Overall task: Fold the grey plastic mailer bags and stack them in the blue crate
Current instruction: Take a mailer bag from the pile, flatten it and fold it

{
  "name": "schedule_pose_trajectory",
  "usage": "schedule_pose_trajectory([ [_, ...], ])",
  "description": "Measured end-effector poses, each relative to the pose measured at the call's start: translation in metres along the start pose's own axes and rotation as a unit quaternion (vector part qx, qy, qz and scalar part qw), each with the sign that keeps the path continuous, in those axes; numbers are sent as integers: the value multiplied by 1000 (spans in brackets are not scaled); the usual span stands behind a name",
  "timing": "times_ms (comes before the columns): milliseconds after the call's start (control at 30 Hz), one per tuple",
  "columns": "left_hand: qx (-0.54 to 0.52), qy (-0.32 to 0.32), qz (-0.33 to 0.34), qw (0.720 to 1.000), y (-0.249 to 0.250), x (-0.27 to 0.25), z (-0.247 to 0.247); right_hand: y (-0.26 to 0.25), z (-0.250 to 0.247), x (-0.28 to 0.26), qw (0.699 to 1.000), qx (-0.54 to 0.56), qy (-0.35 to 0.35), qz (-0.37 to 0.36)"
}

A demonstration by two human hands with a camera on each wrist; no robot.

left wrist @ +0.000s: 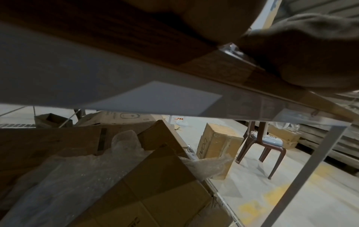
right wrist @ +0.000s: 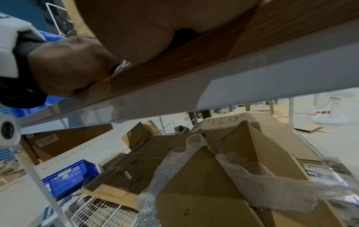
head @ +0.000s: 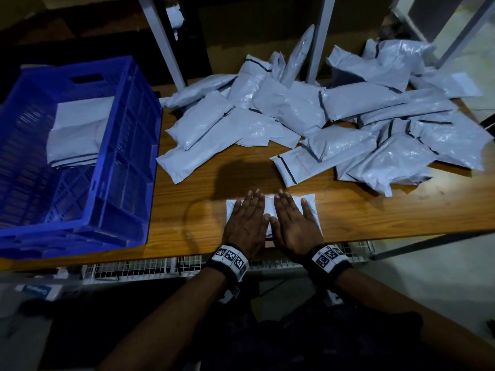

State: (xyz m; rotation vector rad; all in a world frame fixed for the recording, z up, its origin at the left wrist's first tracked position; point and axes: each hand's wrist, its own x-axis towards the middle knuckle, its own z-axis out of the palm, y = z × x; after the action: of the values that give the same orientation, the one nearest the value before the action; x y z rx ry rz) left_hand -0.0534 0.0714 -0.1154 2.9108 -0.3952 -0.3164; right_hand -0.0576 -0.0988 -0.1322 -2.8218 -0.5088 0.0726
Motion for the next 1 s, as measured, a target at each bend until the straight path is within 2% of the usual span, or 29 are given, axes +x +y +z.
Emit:
schedule_pose_trajectory([
  [233, -49, -4, 2, 999, -8, 2, 2, -2, -3, 1, 999, -10, -40, 14],
  [367, -110, -23, 14, 994, -15, 2, -22, 3, -19, 5, 996, 60, -62, 1],
  [500, -67, 36, -5, 997, -30, 0, -51, 10, -46, 18, 997, 38, -65, -24],
  [567, -53, 16, -15, 998, -38, 0, -60, 10, -56, 27, 996, 15, -90, -22],
  [667, -91, -31, -39, 995, -42, 0, -69, 6, -70, 34, 993, -14, -118, -28],
  [733, -82, -30, -42, 995, -42, 1, -75, 4, -80, 38, 991, -21, -123, -40],
  [800, -68, 7, -22, 997, -40, -1, -80, -1, -89, 40, 992, -47, -99, -57],
  [900, -45, 112, 26, 992, -39, -6, -91, -10, -104, 40, 994, -83, -38, -68],
  [1000, -5, 222, 54, 974, -36, -14, -93, -18, -109, 33, 994, -80, 37, -66],
])
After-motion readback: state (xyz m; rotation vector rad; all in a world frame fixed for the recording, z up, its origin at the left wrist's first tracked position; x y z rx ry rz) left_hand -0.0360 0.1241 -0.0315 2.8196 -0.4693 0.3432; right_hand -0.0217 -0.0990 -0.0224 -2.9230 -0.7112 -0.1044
